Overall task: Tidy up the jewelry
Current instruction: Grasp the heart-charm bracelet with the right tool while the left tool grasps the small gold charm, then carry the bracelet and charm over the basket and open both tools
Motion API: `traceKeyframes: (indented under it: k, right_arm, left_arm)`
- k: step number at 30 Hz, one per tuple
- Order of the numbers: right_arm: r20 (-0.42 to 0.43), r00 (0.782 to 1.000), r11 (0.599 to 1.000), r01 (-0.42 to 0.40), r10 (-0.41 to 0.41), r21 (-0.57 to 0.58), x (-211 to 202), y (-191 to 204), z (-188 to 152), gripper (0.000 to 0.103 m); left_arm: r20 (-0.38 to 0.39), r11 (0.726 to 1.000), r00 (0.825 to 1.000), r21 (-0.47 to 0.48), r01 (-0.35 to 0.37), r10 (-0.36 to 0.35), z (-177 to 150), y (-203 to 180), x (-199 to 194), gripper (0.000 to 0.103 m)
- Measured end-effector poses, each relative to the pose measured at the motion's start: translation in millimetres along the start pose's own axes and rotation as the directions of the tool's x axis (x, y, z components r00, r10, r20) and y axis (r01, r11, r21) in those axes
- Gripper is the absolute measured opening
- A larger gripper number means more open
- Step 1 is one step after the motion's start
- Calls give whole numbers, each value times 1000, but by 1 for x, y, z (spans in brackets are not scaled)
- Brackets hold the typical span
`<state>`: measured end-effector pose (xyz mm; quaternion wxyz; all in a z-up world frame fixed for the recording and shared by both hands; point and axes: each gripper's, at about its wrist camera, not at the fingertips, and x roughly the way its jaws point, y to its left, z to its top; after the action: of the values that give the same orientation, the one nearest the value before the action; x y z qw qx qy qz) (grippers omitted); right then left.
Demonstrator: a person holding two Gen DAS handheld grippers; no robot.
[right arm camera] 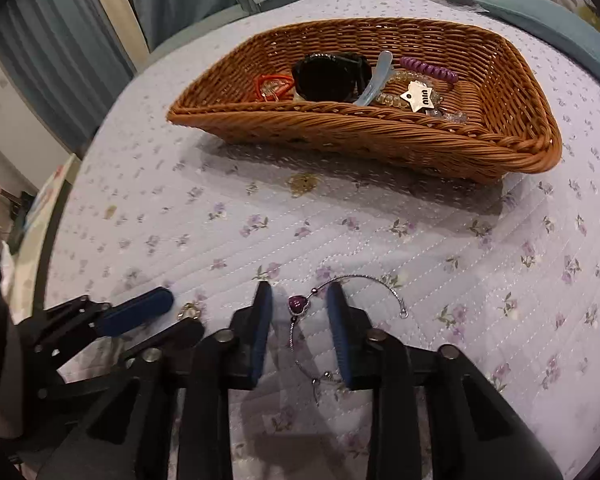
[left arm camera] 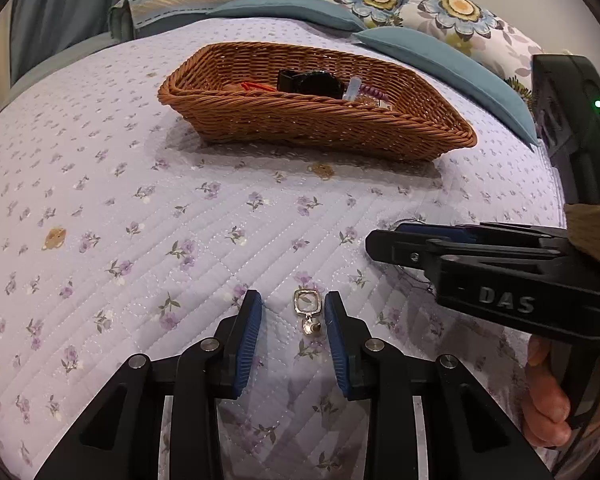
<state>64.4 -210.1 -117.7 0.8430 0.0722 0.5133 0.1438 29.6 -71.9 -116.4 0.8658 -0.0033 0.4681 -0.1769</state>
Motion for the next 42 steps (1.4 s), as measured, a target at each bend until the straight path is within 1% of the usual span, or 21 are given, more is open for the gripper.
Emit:
traceKeyframes:
  k: [2,5,8,14,15,16,17,18,24,28,31,34,36,38,40,42]
  right_arm:
    - [1,1000,1000,19,-19,-7,2,2,0,20]
    - [2,999,999,33,-33,-12,3,2,0,14]
    - [5,999,999,35,-34,-21,1,2,-3,14]
    - [18,998,996,55,-54,-63,-8,5,-9,14]
    - [20,998,997,52,-51,-65,-8,5,-9,14]
    - [25,999,997,48,-46,-65,-10,5,-9,14]
    - [29,999,997,47,-45,-64,-11,5,-9,14]
    - [36,998,997,46,-44,-63,-13,4,-8,14]
    - [80,996,996,42,-36,-75,-29,4,-7,14]
    - [109,994,996,20,-10,-92,-44,9,-6,14]
    - [140,990,994,11,4,-110,-60,15,-5,14]
    - [165,986,992,8,12,-124,-73,24,-4,14]
    - [177,984,992,6,16,-122,-80,29,-1,14]
    - [198,980,993,-3,27,-119,-90,31,6,14]
    - [239,970,994,-22,47,-105,-104,32,18,14]
    - [262,963,996,-38,59,-82,-112,29,28,14]
  left_arm:
    - [1,1000,1000,1,6,-6,0,1,0,33]
    - [-2,1000,1000,-3,22,-22,1,3,1,33]
    - [-1,1000,1000,4,18,-18,2,1,2,33]
    - [8,998,1000,61,-21,20,1,-10,3,33]
    - [9,998,1000,63,-19,18,1,-11,3,30]
    - [13,998,1000,63,-14,13,1,-10,2,21]
    - [16,998,1000,64,-10,9,1,-10,1,16]
    - [18,998,1000,64,-7,6,1,-11,1,14]
    - [54,997,998,71,-24,20,-1,-13,-7,14]
    - [103,1000,995,28,2,-5,2,-5,-20,14]
    - [132,1000,991,0,15,-15,8,0,-31,14]
    - [166,1000,986,8,-15,13,16,-4,-42,14]
    - [183,1000,983,6,-12,11,24,-6,-49,14]
    - [209,1000,978,10,-11,9,37,-8,-60,14]
    - [238,999,971,22,-27,21,52,-9,-70,14]
    - [263,999,964,28,-40,31,70,-7,-77,14]
